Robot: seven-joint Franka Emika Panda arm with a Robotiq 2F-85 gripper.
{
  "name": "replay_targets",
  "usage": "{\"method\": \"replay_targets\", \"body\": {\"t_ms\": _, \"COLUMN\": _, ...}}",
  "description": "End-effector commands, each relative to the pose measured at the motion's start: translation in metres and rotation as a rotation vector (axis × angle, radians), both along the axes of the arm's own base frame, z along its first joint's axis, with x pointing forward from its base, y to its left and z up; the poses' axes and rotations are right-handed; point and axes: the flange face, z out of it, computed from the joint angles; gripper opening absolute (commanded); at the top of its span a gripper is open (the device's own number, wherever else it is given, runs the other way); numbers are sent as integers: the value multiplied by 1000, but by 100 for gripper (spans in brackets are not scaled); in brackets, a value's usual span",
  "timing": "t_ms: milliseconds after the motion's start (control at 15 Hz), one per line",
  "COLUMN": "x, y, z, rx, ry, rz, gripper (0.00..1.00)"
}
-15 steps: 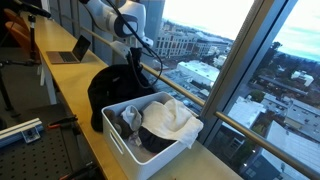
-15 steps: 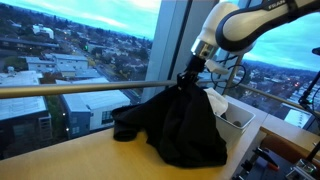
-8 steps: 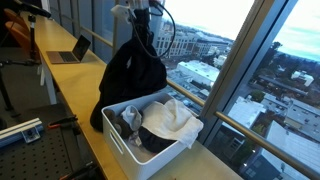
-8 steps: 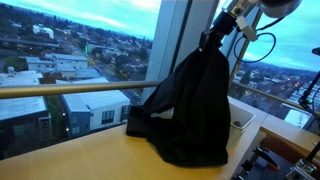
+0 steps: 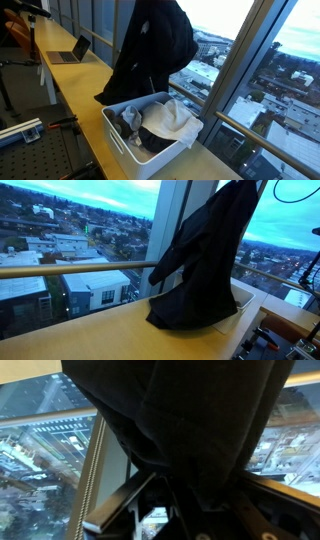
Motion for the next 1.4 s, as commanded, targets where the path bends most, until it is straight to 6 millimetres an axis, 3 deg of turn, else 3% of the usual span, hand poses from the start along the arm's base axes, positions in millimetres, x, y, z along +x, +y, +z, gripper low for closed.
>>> {"method": "replay_targets", "body": {"t_ms": 0, "x": -24, "y": -21, "z": 89, "rx": -58, "ry": -96, "rz": -97, "gripper": 2}}
{"method": "replay_targets", "body": {"t_ms": 267, "x": -48, "y": -42, "z": 174, "rx": -136, "ry": -160, "rz": -177, "gripper": 2}}
{"method": "replay_targets", "body": {"t_ms": 600, "x": -90, "y": -60, "z": 253, "rx": -231, "ry": -219, "rz": -246, "gripper": 2}}
{"method": "replay_targets", "body": {"t_ms": 1000, "x": -131, "y": -81, "z": 314, "rx": -306, "ry": -273, "rz": -288, "gripper": 2}}
{"method": "replay_targets", "body": {"t_ms": 1333, "x": -145, "y": -92, "z": 335, "rx": -324, "ry": -276, "rz": -258, "gripper": 2}}
